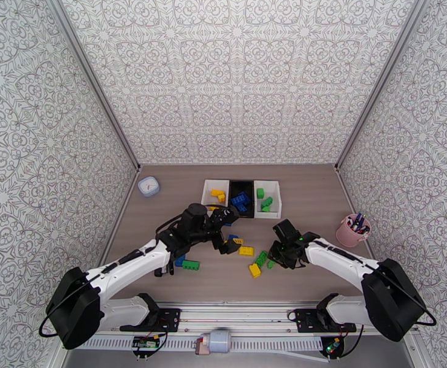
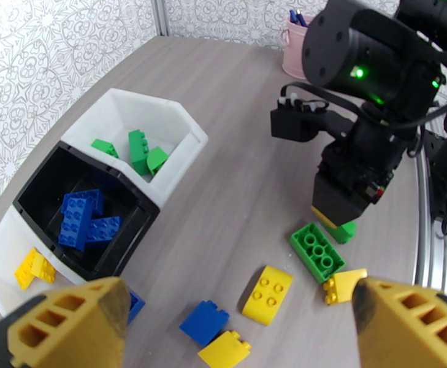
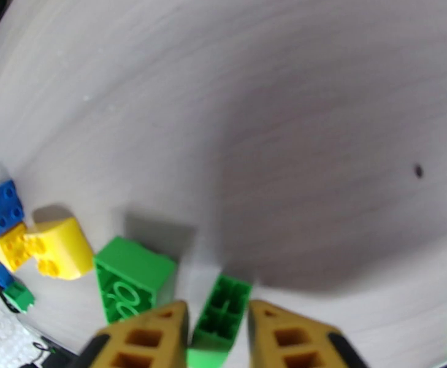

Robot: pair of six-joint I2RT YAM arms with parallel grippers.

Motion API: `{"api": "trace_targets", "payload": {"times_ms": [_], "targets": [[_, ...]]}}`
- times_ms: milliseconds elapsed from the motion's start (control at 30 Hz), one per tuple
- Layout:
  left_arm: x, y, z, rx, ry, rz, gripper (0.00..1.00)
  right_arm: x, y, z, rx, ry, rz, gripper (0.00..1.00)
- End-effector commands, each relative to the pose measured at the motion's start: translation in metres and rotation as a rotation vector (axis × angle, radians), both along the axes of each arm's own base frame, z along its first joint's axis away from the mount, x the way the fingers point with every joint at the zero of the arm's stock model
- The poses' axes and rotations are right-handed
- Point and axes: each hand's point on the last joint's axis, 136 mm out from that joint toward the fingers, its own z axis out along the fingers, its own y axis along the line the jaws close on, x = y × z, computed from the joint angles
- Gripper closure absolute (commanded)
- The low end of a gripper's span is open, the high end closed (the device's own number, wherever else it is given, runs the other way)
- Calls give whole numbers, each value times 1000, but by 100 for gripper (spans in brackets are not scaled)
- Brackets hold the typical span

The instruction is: Sort the legos into containers by color

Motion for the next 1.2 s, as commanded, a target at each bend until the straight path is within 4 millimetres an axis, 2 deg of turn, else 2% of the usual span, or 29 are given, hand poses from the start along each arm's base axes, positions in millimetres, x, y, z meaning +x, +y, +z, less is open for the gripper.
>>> {"api": "trace_targets", "payload": {"times_ms": [0, 233, 300, 433, 533, 600, 767, 967, 1100, 1167], "targets": [[5, -1, -1, -19, 9, 1, 0, -3, -4, -4, -30, 15, 7, 79], [10, -3, 2, -39, 19, 19, 0, 4, -8, 10, -82, -13, 58, 85], [12, -3, 5, -49, 16, 31, 0, 12, -11, 21, -110, -45, 73, 86], [18, 1, 14, -76, 8, 84, 0, 39, -17, 52, -148, -141, 107, 86], [21, 3, 20, -96, 3, 111, 0, 71, -25, 77, -154, -228, 91, 89], [22, 4, 24, -104, -1, 126, 0, 99, -31, 91, -138, -298, 54, 90], [26, 10, 30, -101, -26, 165, 0, 172, -34, 110, -132, -417, 32, 90], [30, 18, 32, -87, -44, 213, 0, 248, -17, 109, -171, -449, 109, 90], [33, 24, 30, -77, -47, 252, 0, 282, -6, 100, -179, -452, 141, 88], [32, 27, 30, -76, -47, 265, 0, 290, -3, 99, -188, -453, 152, 83]]}}
